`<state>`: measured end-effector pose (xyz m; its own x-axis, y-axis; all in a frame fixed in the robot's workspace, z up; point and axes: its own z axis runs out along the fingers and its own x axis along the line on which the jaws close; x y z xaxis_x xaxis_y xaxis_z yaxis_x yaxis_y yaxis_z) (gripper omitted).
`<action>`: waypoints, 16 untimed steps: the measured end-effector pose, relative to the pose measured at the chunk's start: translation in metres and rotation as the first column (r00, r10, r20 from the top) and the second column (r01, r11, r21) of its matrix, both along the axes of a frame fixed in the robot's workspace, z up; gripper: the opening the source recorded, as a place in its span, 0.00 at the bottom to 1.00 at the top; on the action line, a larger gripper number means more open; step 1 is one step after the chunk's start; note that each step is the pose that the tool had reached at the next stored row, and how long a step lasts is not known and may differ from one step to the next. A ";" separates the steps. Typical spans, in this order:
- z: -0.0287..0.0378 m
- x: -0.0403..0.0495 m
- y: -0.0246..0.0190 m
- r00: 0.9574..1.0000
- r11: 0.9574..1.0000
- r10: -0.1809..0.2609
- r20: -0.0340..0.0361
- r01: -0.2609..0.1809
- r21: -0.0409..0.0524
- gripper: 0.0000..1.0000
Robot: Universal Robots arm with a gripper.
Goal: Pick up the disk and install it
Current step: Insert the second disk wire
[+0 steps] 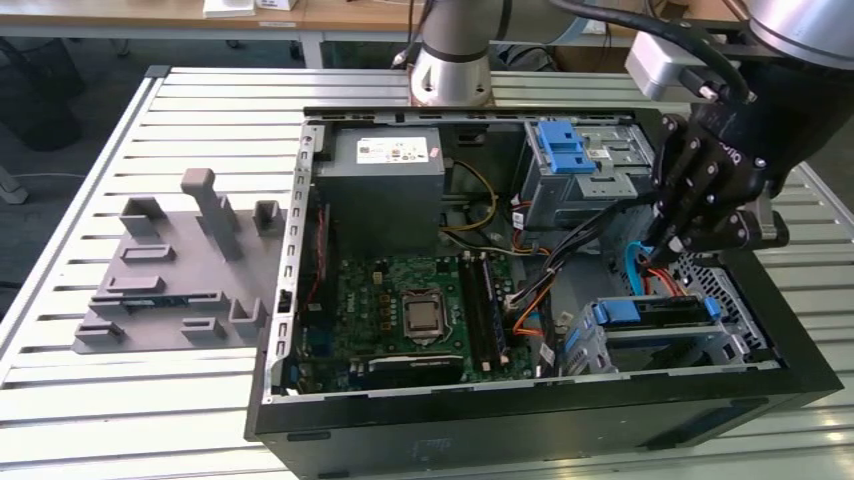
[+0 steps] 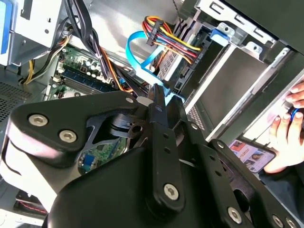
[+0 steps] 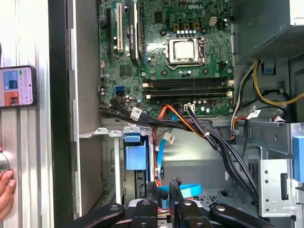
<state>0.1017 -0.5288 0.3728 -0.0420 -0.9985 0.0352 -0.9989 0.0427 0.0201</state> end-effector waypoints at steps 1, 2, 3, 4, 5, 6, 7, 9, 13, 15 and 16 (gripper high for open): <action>-0.0014 0.0004 0.0000 1.000 1.000 0.000 -0.001 0.000 0.000 0.25; -0.0029 0.0008 0.0001 1.000 1.000 0.000 -0.002 0.000 0.000 0.25; -0.0044 0.0012 0.0001 1.000 1.000 0.000 -0.002 0.000 0.000 0.25; -0.0058 0.0016 0.0001 1.000 1.000 0.000 -0.002 0.000 0.000 0.25; -0.0070 0.0020 0.0001 1.000 1.000 0.000 -0.003 0.000 0.000 0.25; -0.0079 0.0021 0.0001 1.000 1.000 0.000 -0.003 0.000 0.000 0.25; -0.0086 0.0021 0.0001 1.000 1.000 0.000 -0.003 0.000 0.000 0.24; -0.0093 0.0023 0.0000 1.000 1.000 0.000 -0.003 0.000 0.005 0.17; -0.0117 0.0023 -0.0005 1.000 0.999 0.000 -0.003 0.000 0.043 0.16; -0.0135 0.0023 -0.0041 1.000 0.999 0.000 -0.003 0.000 0.049 0.16; -0.0143 0.0022 -0.0063 1.000 0.999 0.001 -0.002 -0.001 0.051 0.16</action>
